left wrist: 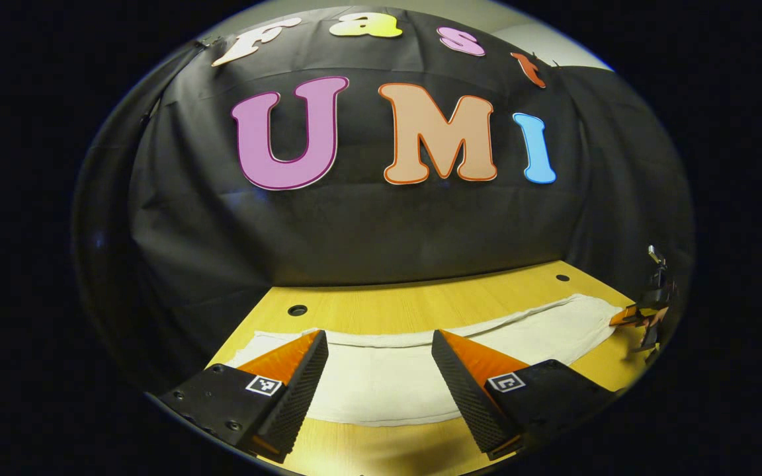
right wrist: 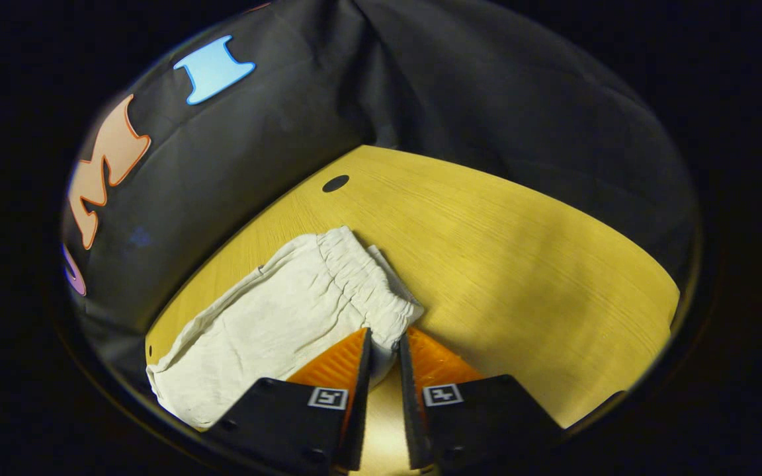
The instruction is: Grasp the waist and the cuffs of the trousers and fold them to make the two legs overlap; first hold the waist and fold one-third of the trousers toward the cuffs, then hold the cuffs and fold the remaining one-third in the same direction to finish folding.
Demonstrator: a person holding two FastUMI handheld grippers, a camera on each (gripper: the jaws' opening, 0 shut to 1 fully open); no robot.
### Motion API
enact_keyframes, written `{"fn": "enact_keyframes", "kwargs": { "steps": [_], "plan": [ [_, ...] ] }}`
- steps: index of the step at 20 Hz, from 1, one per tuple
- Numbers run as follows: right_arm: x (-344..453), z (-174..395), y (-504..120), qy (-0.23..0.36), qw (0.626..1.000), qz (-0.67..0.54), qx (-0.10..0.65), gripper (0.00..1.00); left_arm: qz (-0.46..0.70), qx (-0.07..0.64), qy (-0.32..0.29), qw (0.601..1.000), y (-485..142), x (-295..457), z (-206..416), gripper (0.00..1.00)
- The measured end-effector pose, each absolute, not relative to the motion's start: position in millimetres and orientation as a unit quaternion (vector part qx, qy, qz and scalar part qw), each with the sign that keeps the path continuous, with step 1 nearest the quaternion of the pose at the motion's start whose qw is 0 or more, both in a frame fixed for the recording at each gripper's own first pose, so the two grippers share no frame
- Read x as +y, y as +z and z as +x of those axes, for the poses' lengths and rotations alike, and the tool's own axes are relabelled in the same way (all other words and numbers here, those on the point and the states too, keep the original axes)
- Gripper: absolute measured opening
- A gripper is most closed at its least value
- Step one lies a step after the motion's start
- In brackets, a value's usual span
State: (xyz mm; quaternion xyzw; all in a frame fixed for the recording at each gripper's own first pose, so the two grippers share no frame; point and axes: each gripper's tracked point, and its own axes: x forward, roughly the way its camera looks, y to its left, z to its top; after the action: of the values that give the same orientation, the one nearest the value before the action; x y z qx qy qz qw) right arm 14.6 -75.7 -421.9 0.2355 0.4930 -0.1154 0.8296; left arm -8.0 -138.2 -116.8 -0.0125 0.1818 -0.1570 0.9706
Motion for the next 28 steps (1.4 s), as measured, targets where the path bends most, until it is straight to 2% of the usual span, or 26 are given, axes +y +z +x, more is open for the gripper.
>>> {"fn": "enact_keyframes", "kwargs": {
  "steps": [1, 7, 9, 11, 19, 24, 28],
  "plan": [
    [-79, 16, -421, -0.113, 0.832, 0.230, 0.491, 0.20, -0.013, 0.183, -0.155, 0.971, -118, -139, -11, 0.96],
    [-77, 20, -405, -0.114, 0.841, 0.218, 0.482, 0.20, -0.012, 0.192, -0.133, 0.972, -124, -135, -25, 0.97],
    [-77, 26, -386, -0.101, 0.852, 0.215, 0.466, 0.23, -0.017, 0.194, -0.128, 0.972, -125, -130, -27, 0.96],
    [-82, 28, -356, -0.087, 0.866, 0.207, 0.447, 0.20, -0.017, 0.199, -0.123, 0.972, -130, -120, -25, 0.96],
    [-82, 44, -257, -0.004, 0.909, 0.196, 0.368, 0.19, -0.026, 0.205, -0.117, 0.971, -142, -74, -6, 0.96],
    [-85, 45, -232, 0.056, 0.927, 0.164, 0.333, 0.20, -0.035, 0.207, -0.104, 0.972, -150, -36, -1, 0.96],
    [-83, 44, -239, 0.103, 0.933, 0.138, 0.317, 0.20, -0.031, 0.216, -0.094, 0.971, -159, -3, 1, 0.96]
  ]
}}
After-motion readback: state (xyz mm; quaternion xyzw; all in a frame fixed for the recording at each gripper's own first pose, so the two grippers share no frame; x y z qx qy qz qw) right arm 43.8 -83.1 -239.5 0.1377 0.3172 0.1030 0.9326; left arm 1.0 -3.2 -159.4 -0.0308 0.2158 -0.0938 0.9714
